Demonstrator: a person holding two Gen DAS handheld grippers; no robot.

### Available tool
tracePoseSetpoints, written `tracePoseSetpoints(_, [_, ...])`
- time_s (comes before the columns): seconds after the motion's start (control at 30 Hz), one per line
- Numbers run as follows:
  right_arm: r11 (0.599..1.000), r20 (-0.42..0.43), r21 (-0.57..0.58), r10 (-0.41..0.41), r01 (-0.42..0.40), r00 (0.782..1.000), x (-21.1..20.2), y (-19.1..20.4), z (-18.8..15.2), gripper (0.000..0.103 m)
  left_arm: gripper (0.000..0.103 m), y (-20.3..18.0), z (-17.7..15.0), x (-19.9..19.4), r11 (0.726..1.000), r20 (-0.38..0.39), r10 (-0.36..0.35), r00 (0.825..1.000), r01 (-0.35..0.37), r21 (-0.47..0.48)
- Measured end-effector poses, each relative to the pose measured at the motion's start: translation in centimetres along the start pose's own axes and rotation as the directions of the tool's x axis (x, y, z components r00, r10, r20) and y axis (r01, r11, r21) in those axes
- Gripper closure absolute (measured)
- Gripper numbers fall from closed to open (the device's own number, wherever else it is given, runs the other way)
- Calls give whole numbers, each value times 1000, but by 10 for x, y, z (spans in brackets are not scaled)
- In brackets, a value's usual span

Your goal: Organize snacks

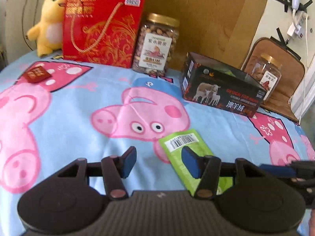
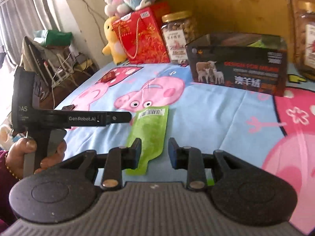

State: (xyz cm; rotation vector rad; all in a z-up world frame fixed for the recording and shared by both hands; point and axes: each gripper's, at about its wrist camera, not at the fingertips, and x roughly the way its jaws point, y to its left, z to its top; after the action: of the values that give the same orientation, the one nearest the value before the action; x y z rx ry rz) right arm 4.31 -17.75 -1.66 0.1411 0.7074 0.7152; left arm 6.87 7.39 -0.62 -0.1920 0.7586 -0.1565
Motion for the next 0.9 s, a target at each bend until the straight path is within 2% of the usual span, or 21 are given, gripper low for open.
tracePoseSetpoints(0.2, [991, 68, 97, -94, 87, 993, -20, 13, -29, 70, 51, -9, -17, -23, 999, 25, -9, 1000, 8, 35])
tracePoseSetpoints(0.43, [972, 193, 175, -190, 157, 963, -60, 41, -53, 67, 50, -26, -37, -49, 997, 62, -14, 998, 9, 75])
tracePoseSetpoints(0.63, [967, 238, 199, -204, 158, 950, -76, 55, -67, 66, 50, -40, -54, -70, 995, 85, -12, 996, 3, 102])
tracePoseSetpoints(0.7, [965, 248, 207, -208, 158, 946, -80, 59, -72, 58, 50, -44, -59, -76, 994, 90, -7, 996, -3, 111])
tracePoseSetpoints(0.83, [961, 268, 215, -230, 175, 935, -89, 70, -86, 57, 50, -53, -72, -84, 994, 86, -24, 996, 15, 108])
tracePoseSetpoints(0.9, [956, 286, 219, -256, 197, 923, -95, 73, -92, 55, 45, -58, -79, -84, 995, 82, -40, 996, 32, 89])
